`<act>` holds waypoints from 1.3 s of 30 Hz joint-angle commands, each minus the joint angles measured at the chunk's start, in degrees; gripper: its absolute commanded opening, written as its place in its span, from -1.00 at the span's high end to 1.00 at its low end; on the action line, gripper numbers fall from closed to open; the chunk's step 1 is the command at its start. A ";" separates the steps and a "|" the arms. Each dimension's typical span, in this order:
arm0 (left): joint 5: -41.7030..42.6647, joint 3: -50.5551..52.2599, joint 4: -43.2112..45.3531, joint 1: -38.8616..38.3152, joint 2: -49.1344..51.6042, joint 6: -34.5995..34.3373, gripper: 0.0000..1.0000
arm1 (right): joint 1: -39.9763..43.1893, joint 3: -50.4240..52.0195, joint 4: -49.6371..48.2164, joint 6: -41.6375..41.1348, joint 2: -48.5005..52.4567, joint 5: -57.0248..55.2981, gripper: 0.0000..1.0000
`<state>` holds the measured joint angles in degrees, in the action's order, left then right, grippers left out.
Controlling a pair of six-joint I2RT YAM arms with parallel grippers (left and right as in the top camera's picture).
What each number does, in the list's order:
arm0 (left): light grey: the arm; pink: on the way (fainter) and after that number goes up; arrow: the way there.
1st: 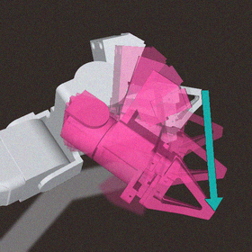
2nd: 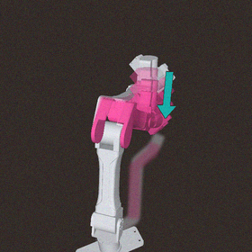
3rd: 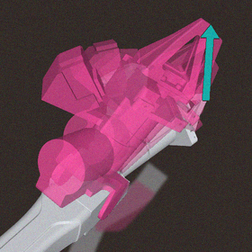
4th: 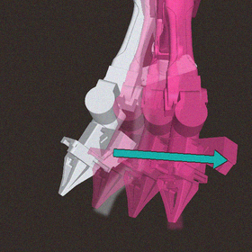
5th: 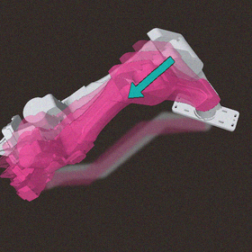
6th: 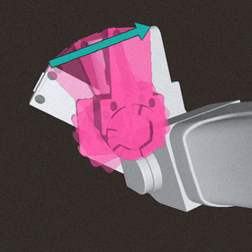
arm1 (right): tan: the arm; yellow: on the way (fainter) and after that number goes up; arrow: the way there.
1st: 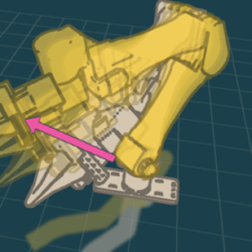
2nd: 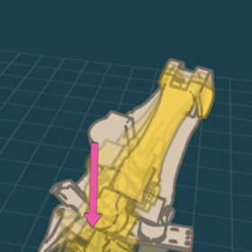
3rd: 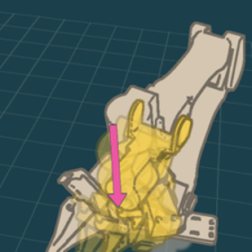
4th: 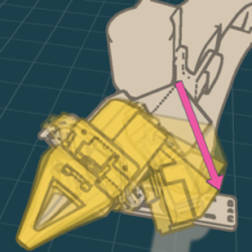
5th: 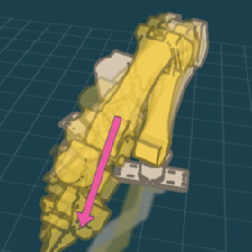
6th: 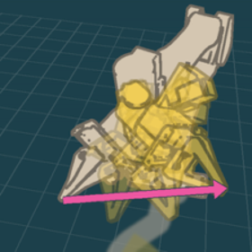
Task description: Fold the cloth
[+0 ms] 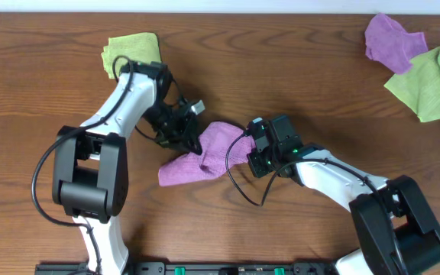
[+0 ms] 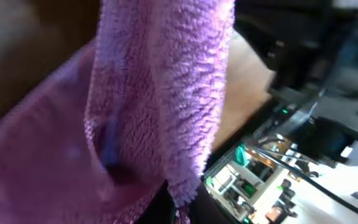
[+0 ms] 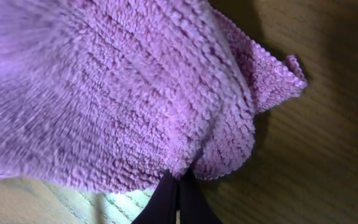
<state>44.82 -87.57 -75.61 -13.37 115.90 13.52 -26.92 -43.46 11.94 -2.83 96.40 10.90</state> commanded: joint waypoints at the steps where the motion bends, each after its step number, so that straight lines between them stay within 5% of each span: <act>1: 1.25 -2.32 -4.00 -2.23 -0.46 0.26 0.79 | -0.44 0.83 0.46 -1.03 1.01 -3.26 0.97; 10: 2.71 -2.27 -9.86 -14.45 -0.90 1.07 0.88 | 0.35 0.83 -1.68 -3.78 1.01 -7.65 0.97; 16: -16.65 -2.27 -10.73 -17.75 -2.14 -4.90 0.88 | 5.22 0.83 -1.68 -5.51 1.01 -7.65 0.97; 19: -19.78 -2.27 -10.25 -17.44 -2.14 -4.98 0.88 | 6.86 0.83 -1.68 -5.49 1.01 -7.63 0.97; 30: -11.21 -2.27 -9.22 -20.92 -2.14 -7.41 0.88 | 7.89 0.83 -5.07 -5.46 1.01 -7.74 0.97; 39: -10.12 -2.29 -9.51 -24.20 -6.03 -11.41 0.54 | 8.17 0.83 -5.46 -5.27 1.01 -8.13 0.97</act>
<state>33.87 -89.34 -84.86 -37.78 113.65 3.55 -19.27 -43.09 6.57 -7.27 96.82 4.56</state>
